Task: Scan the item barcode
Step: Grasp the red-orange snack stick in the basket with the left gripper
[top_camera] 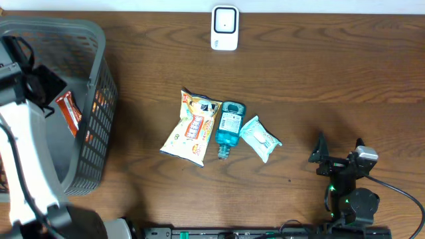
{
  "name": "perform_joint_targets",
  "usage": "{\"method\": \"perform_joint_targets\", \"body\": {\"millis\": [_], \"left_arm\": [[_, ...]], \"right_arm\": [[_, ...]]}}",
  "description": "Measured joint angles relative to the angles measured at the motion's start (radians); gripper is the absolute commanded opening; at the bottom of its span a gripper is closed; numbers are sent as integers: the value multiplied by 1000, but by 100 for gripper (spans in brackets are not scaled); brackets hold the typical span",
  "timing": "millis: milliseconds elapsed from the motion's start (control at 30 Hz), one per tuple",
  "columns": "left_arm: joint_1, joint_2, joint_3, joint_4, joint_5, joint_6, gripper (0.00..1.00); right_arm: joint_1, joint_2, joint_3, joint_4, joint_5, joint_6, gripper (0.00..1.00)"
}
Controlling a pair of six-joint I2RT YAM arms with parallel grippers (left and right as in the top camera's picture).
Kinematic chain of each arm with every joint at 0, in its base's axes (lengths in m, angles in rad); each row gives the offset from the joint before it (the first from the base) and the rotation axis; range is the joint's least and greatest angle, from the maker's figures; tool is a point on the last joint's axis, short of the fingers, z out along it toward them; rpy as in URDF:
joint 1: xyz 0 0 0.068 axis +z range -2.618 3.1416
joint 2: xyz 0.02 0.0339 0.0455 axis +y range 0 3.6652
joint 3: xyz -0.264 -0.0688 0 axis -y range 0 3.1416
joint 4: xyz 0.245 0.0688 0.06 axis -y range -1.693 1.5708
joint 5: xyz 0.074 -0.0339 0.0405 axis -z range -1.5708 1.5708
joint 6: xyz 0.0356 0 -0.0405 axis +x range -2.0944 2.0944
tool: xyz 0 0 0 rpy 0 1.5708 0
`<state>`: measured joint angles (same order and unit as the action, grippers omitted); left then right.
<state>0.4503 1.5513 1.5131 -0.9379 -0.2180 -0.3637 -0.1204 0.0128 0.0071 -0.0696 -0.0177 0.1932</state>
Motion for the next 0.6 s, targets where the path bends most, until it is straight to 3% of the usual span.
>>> {"method": "perform_joint_targets", "body": {"millis": [200,600], "left_arm": [[44,151,0,-3,-58,40,95],[40,437,0,52,-27,59,94]], "right_arm": [[0,0,0,0,0,0,99],[0,0,0,0,0,0,99]]}}
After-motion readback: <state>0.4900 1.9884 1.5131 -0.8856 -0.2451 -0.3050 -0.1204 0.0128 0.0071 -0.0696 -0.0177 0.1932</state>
